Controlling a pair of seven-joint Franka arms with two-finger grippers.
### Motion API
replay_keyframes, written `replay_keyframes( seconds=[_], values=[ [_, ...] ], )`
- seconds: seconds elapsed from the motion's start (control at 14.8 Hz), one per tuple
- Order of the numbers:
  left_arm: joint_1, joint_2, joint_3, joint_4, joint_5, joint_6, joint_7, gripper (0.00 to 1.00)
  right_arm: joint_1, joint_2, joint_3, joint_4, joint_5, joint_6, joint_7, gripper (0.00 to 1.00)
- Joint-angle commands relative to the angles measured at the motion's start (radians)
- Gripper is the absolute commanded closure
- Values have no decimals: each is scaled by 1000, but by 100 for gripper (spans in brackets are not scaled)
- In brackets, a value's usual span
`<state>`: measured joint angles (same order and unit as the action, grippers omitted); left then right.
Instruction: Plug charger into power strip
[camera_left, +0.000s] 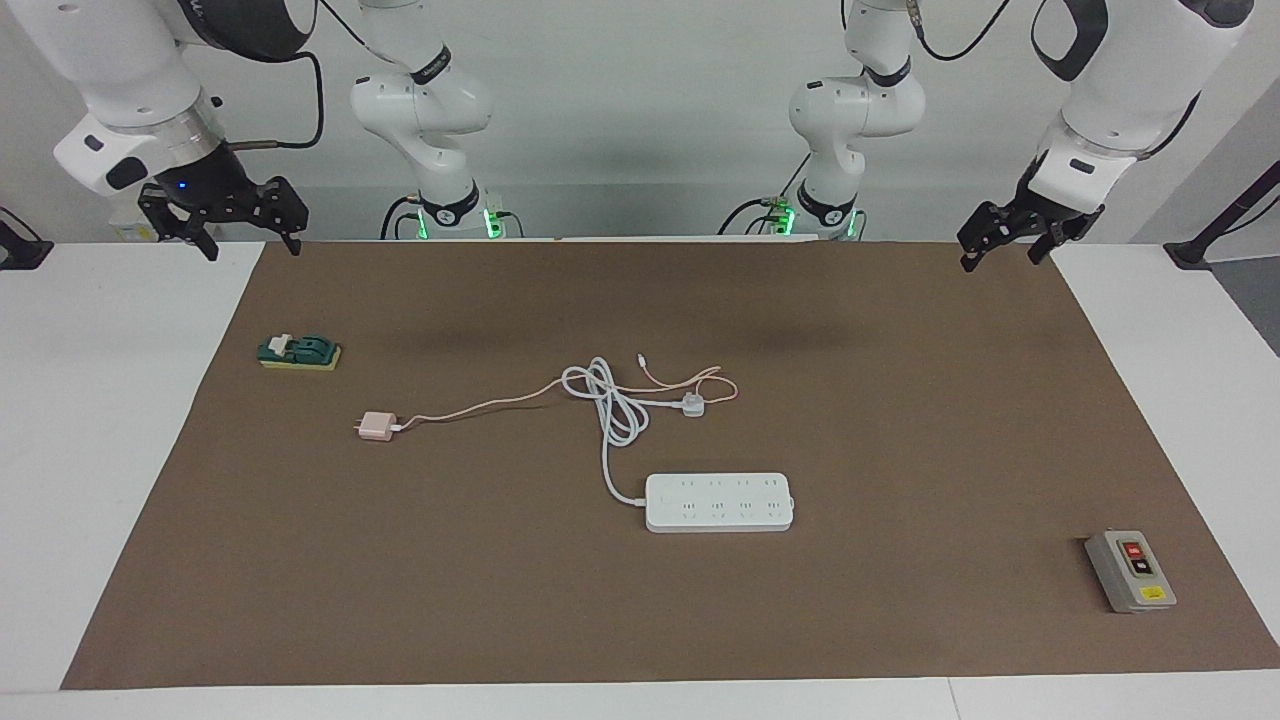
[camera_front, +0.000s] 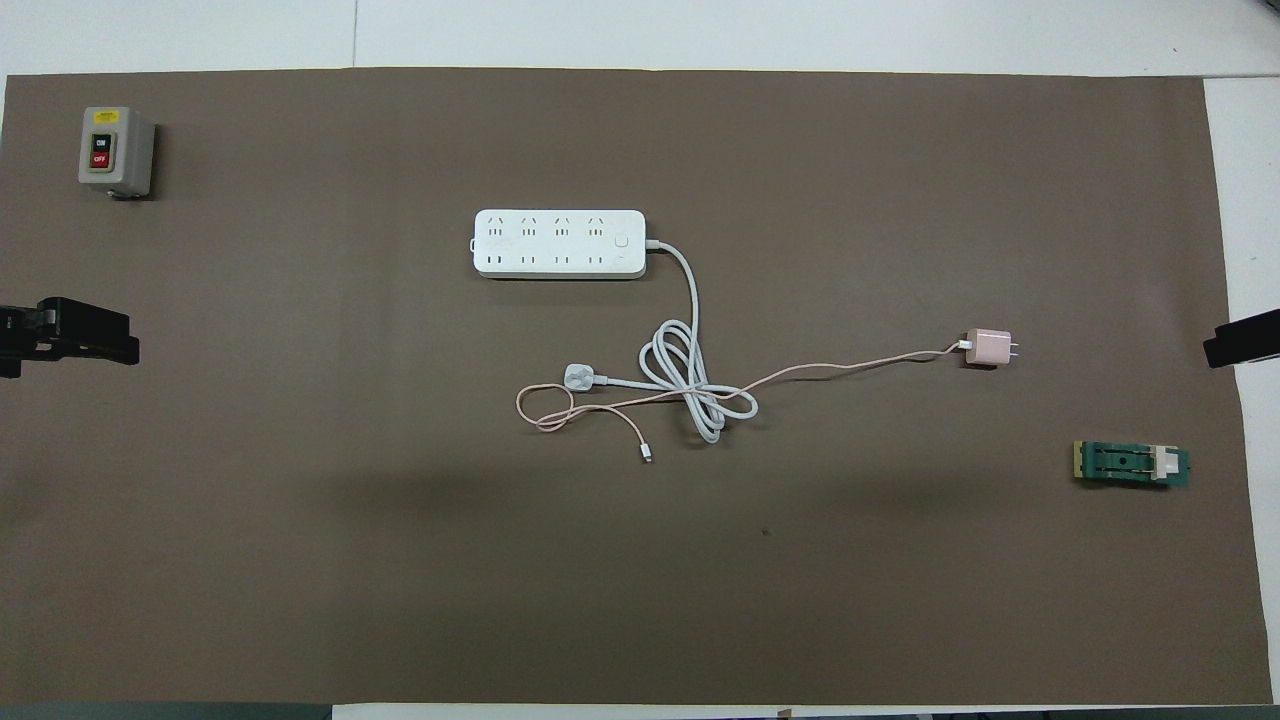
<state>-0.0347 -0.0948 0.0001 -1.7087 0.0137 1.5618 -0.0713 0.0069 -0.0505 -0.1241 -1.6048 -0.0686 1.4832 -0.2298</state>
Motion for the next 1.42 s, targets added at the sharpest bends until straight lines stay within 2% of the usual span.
replay_keyframes(
  seconds=[0.0, 0.47, 0.61, 0.81, 1.01, 1.22, 1.35],
  values=[
    [-1, -5, -2, -6, 8, 14, 5, 0, -1, -12, 3, -9, -11, 8, 20, 0],
    [-2, -5, -2, -6, 8, 14, 5, 0, -4, -15, 3, -9, -13, -1, 21, 0],
    [-2, -5, -2, -6, 8, 14, 4, 0, -13, -29, 0, -17, -5, -36, 15, 0],
    [-4, -5, -2, -8, 8, 14, 4, 0, -30, -49, -12, -66, 27, -34, 55, 0],
    [-7, -5, -2, -12, 8, 15, 1, 0, -47, -40, -12, -125, 47, 6, 327, 0],
    [-10, -8, -6, -20, 8, 24, -1, 0, -96, -37, -12, -210, 145, 74, 593, 0],
    [-10, -14, -9, -34, 6, 37, -1, 0, -151, 26, -12, -213, 238, 92, 723, 0]
  ],
)
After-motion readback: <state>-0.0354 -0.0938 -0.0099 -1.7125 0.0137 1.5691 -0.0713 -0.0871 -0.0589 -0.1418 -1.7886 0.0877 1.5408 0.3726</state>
